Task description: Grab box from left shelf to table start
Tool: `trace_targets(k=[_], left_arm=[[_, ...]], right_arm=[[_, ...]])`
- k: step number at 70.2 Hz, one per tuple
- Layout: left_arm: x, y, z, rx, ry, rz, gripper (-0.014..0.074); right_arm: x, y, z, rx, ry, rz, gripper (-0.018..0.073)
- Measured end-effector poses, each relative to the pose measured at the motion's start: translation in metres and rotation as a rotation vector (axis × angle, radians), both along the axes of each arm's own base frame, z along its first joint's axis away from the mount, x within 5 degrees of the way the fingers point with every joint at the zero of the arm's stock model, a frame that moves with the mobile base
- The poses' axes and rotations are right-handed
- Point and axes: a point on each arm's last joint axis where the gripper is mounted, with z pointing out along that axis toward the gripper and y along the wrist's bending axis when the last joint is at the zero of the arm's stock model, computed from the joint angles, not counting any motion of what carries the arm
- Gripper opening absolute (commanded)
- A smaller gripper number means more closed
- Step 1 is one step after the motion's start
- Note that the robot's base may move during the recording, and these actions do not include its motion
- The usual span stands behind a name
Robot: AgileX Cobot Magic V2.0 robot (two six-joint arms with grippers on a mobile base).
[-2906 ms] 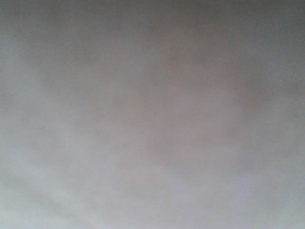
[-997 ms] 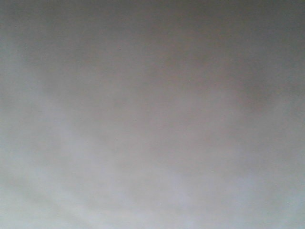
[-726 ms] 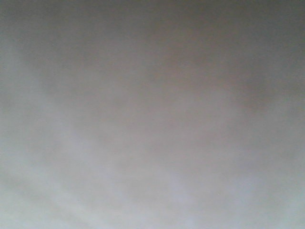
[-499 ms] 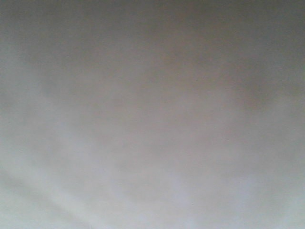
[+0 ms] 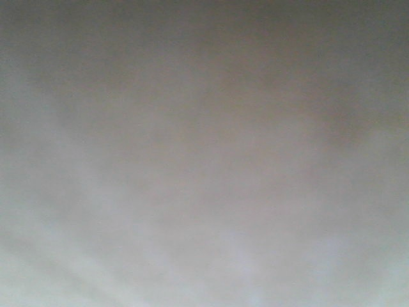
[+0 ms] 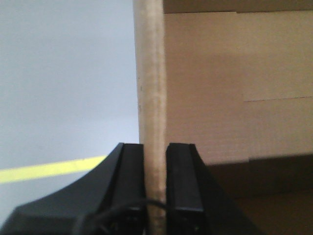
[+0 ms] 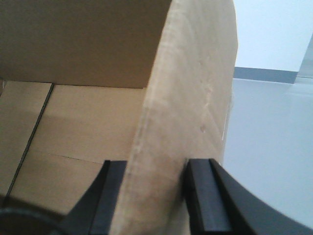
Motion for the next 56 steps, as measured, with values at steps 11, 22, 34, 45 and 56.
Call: trace_targets(k=[11,22,34,45,56], left_arm=[[0.0,0.0,0.0,0.0,0.0,0.0,-0.0093],[0.0,0.0,0.0,0.0,0.0,0.0,-0.0093],[0.0,0.0,0.0,0.0,0.0,0.0,-0.0093],[0.0,0.0,0.0,0.0,0.0,0.0,-0.0093],[0.0,0.0,0.0,0.0,0.0,0.0,-0.0093]], right_arm=[[0.0,0.0,0.0,0.0,0.0,0.0,0.0057],[0.0005,0.0,0.0,0.0,0.002,0.0,0.0057],[0.0005,0.0,0.0,0.0,0.002,0.0,0.0057],[0.0005,0.0,0.0001,-0.002,0.001,0.0,0.0057],[0.0005,0.0,0.0001,-0.002,0.001,0.0,0.0057]])
